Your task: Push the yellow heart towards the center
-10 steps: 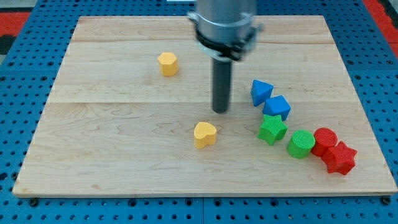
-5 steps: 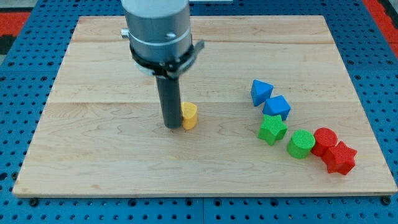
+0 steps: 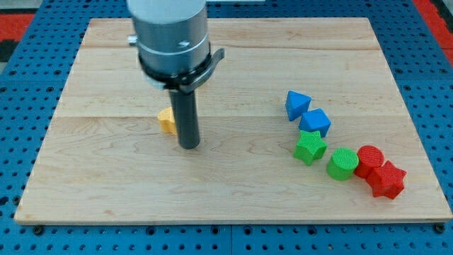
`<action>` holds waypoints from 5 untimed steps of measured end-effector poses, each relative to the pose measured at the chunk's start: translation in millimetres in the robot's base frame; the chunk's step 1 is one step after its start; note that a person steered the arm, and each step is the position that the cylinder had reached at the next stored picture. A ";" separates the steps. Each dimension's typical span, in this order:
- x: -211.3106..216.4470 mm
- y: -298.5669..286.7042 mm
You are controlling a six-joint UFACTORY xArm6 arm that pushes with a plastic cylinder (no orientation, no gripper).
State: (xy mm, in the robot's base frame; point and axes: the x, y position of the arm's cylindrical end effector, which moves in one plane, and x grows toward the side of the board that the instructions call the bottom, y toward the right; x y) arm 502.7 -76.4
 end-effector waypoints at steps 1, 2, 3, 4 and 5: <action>-39.0 -57.8; -68.7 -45.4; -68.5 -30.0; -68.5 -59.6; -34.9 -73.7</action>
